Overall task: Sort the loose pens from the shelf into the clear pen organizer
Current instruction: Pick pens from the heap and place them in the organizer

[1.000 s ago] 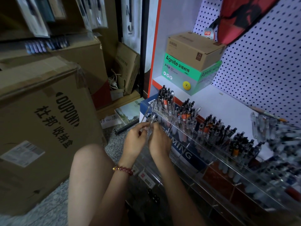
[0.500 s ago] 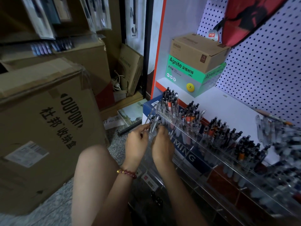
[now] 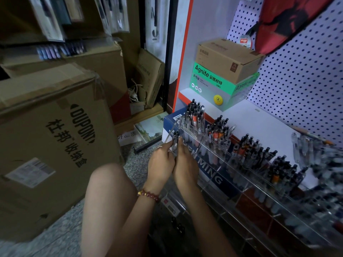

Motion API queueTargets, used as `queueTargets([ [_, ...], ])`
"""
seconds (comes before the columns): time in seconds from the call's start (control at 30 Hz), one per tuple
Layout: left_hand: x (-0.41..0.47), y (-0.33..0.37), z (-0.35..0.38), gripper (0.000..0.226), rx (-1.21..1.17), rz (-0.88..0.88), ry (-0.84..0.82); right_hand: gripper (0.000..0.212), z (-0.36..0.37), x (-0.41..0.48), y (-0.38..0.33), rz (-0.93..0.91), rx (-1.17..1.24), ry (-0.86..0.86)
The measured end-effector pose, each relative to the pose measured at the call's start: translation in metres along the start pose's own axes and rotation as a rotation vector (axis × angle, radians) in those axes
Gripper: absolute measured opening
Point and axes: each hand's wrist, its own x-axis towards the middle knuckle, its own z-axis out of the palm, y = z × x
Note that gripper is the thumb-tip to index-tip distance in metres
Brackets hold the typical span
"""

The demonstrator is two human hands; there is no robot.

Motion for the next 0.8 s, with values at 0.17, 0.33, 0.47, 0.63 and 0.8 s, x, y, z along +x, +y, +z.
queueTargets([
  [0.17, 0.004, -0.006, 0.009, 0.018, -0.032, -0.017, 0.041, 0.051, -0.001, 0.006, 0.0, 0.02, -0.059, 0.031],
  [0.33, 0.008, 0.004, 0.004, 0.009, 0.019, -0.02, 0.291, 0.033, -0.007, 0.015, -0.002, 0.042, -0.163, 0.118],
  [0.47, 0.011, -0.001, 0.004, 0.006, -0.002, -0.097, 0.343, 0.038, -0.002, 0.016, -0.003, 0.044, -0.244, 0.114],
  [0.63, 0.004, -0.008, 0.008, 0.015, -0.06, -0.079, 0.379, 0.048, 0.002, 0.006, 0.0, 0.018, -0.131, 0.135],
  [0.8, 0.005, -0.01, 0.01, 0.016, -0.163, -0.056, 0.414, 0.046, 0.003, 0.007, 0.003, 0.013, -0.097, 0.162],
])
